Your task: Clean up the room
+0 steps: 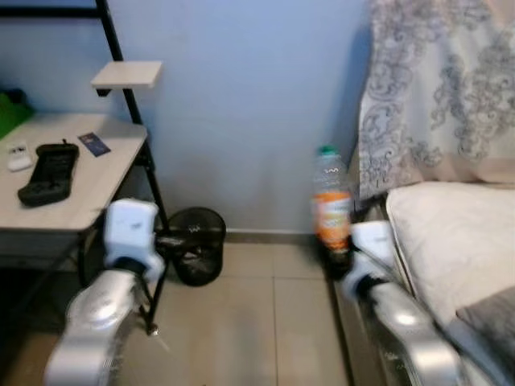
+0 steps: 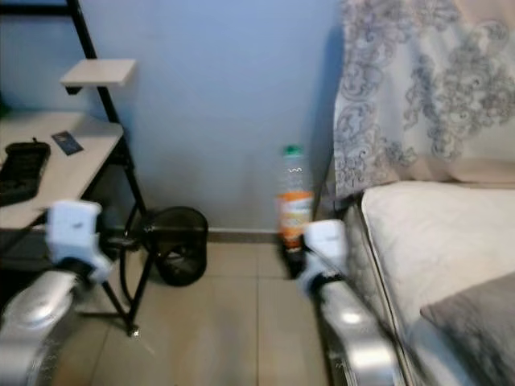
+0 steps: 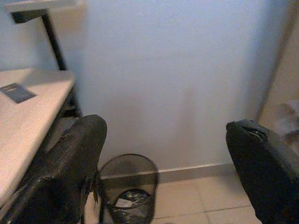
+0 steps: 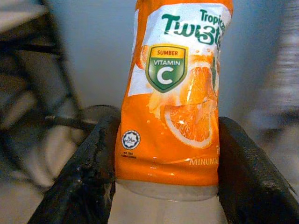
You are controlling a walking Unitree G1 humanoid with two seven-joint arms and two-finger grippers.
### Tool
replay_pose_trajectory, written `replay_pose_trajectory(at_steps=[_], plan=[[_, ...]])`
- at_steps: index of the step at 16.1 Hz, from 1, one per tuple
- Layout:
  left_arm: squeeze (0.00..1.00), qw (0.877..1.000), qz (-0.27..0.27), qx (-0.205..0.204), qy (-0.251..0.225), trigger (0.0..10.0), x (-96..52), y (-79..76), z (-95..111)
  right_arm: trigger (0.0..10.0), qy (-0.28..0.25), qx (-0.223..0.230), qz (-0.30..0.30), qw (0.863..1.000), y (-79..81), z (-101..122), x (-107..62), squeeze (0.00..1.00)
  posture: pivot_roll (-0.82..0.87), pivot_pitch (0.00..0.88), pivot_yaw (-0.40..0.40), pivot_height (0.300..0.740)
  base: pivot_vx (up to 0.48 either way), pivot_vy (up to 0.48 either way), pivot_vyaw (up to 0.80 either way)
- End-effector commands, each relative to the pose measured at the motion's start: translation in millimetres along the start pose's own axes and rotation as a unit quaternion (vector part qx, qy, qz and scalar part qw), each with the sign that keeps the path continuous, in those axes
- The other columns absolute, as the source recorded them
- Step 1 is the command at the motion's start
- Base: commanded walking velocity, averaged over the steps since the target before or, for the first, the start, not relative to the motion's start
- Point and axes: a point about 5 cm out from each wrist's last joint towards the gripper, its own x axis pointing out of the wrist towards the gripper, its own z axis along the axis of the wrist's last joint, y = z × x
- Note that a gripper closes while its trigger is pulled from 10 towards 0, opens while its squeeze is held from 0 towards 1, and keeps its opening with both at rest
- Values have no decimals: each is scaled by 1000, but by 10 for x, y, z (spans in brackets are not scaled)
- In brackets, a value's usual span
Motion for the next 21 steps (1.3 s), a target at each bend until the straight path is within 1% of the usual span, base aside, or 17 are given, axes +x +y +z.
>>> replay_pose_trajectory(at_steps=[1,5,8,10,11,13,14,15,16,21], plan=[[0,1000,-17,-3,-7,10000,34,-67,40,10000,-7,-6,-17,1000,-112,23,-31,0,-22,0,9,740,341,0,0],[0,1000,-24,-5,-8,10000,61,-94,47,10000,-5,-11,-16,1000,-122,15,-39,0,-28,0,15,740,344,0,0],[0,1000,-28,-7,-9,10000,73,-114,44,10000,0,-17,1,1000,-113,16,-34,0,-34,0,12,740,342,0,740],[0,1000,-27,-10,-11,10000,85,-131,46,10000,0,-18,0,1000,-133,25,-37,0,-39,0,4,740,345,0,631],[0,1000,-26,-11,-11,10000,89,-141,43,10000,0,-13,-5,1000,-150,25,-42,0,-41,0,4,740,345,0,0],[0,999,-28,-13,-9,10000,86,-152,25,10000,10,-21,1,1000,-164,19,-42,0,-51,0,2,740,345,0,0],[0,999,-30,-13,-8,10000,85,-155,16,10000,20,-41,10,999,-154,5,-40,0,-53,0,2,740,345,0,0],[0,999,-31,-12,-8,10000,85,-156,15,10000,21,-48,15,999,-149,5,-40,0,-57,0,3,740,349,0,0],[0,999,-35,-8,-7,10000,89,-165,16,10000,21,-39,2,999,-183,16,-30,0,-61,0,4,740,345,0,0],[0,999,-42,-2,-6,10000,90,-167,13,10000,28,-37,-8,999,-222,16,-19,0,-61,4,4,740,359,0,0]])
